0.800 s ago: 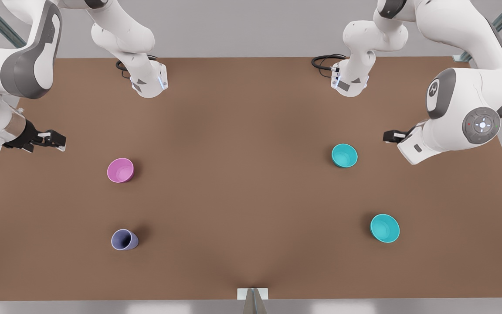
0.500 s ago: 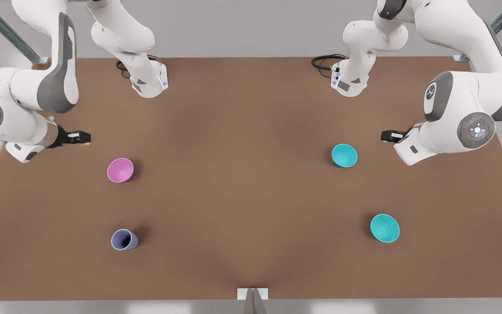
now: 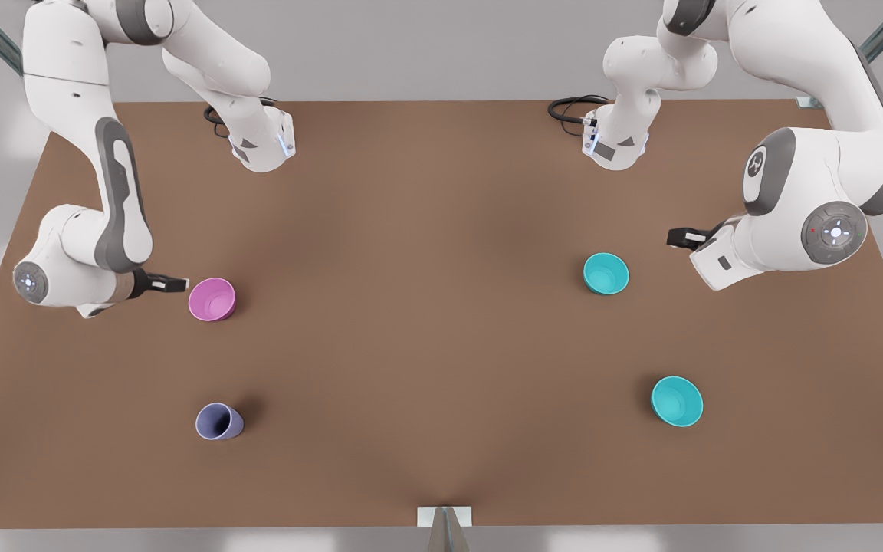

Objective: Stack the blue bowl on the pink bowl

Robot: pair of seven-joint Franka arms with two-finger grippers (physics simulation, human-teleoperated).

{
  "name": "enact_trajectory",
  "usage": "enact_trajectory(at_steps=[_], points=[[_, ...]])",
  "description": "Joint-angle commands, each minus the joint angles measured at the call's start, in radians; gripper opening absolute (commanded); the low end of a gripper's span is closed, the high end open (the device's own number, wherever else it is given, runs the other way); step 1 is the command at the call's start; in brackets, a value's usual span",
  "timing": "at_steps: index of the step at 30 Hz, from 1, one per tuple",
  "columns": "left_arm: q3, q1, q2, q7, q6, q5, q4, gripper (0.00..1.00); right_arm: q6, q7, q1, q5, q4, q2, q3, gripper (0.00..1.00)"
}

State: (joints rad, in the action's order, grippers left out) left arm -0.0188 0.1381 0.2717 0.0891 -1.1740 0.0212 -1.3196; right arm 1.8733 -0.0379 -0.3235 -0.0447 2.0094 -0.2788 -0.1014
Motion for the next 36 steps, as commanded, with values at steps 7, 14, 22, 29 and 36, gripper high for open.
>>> enact_trajectory(at_steps=[7,14,22,29,36], points=[[0.0,0.0,0.006,0.008,0.008,0.0,-0.001,1.0,0.357,0.102,-0.006,-0.014,0.127,-0.026,0.0,1.0],[0.0,0.0,0.007,0.008,0.007,0.0,-0.001,1.0,0.495,0.084,-0.038,-0.015,0.19,-0.069,-0.001,1.0],[0.0,0.0,0.017,0.008,0.007,0.0,-0.004,1.0,0.504,0.098,-0.012,-0.021,0.193,-0.108,-0.006,1.0],[0.002,0.0,0.023,0.008,0.004,-0.001,-0.003,1.0,0.497,0.087,-0.014,-0.026,0.189,-0.123,-0.015,0.78],[0.002,0.0,0.023,0.012,0.0,-0.001,-0.003,1.0,0.382,0.087,-0.015,-0.027,0.123,-0.125,-0.015,0.26]])
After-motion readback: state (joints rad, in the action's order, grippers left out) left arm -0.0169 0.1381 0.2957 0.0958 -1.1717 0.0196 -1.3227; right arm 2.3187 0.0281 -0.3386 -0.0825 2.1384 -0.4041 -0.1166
